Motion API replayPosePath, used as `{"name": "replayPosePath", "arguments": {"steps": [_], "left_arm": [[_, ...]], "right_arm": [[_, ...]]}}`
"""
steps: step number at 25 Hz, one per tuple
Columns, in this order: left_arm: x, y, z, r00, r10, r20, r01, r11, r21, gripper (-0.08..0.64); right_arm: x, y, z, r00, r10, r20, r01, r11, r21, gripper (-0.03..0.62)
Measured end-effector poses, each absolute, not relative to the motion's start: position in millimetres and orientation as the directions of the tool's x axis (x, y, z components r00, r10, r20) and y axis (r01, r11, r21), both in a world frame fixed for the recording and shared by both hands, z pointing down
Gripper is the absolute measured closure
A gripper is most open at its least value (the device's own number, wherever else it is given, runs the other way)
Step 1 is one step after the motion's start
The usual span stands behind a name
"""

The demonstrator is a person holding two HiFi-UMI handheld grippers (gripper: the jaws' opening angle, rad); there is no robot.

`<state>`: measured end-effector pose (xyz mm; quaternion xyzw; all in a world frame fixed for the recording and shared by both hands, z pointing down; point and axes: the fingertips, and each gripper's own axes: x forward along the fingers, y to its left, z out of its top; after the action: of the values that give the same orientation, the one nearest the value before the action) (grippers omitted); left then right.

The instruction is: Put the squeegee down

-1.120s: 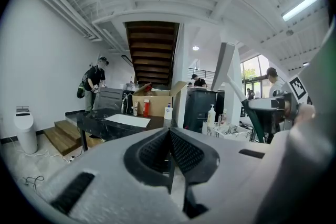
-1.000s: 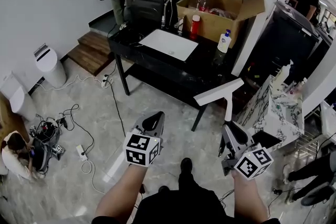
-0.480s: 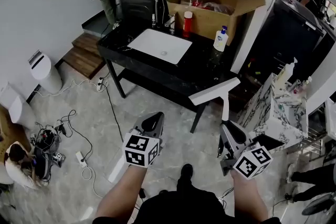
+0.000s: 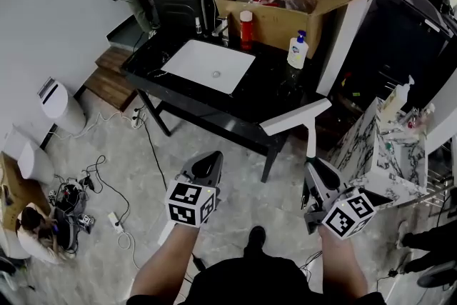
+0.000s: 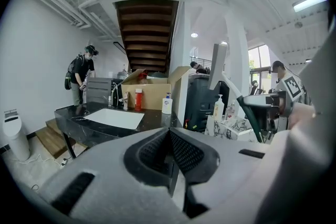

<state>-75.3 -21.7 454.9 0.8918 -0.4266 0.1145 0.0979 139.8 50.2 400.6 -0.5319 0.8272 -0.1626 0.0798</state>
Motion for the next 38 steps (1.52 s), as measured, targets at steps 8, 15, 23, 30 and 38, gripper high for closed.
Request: {"name": "replayPosePath", "arguments": {"steps": [8, 15, 23, 30, 38], "left_arm": [[-38, -55, 440, 0.609, -0.74, 0.286, -0.78, -0.624, 0.049, 0.551], [-19, -64, 429, 0.612, -0.742, 0.271, -0.777, -0.628, 0.035, 0.551], [-21, -93, 431, 0.625, -0.743, 0.241, -0.774, -0.629, 0.068, 0.551], [-21, -152, 431, 0.655, -0.726, 0.21, -0.752, -0.653, 0.092, 0.551], [-38, -254, 428, 0.664, -0.72, 0.2, -0.744, -0.661, 0.091, 0.551]], "right_arm": [[167, 26, 396, -0.441, -0.897, 0.023, -0.844, 0.406, -0.352, 0.502], [187, 17, 383, -0.449, -0.894, -0.009, -0.837, 0.424, -0.346, 0.502], [182, -10, 387, -0.454, -0.891, 0.009, -0.84, 0.425, -0.338, 0.502], [171, -63, 384, -0.448, -0.894, 0.033, -0.854, 0.416, -0.313, 0.502], [152, -168, 388, -0.428, -0.902, 0.052, -0.865, 0.392, -0.313, 0.502]]}}
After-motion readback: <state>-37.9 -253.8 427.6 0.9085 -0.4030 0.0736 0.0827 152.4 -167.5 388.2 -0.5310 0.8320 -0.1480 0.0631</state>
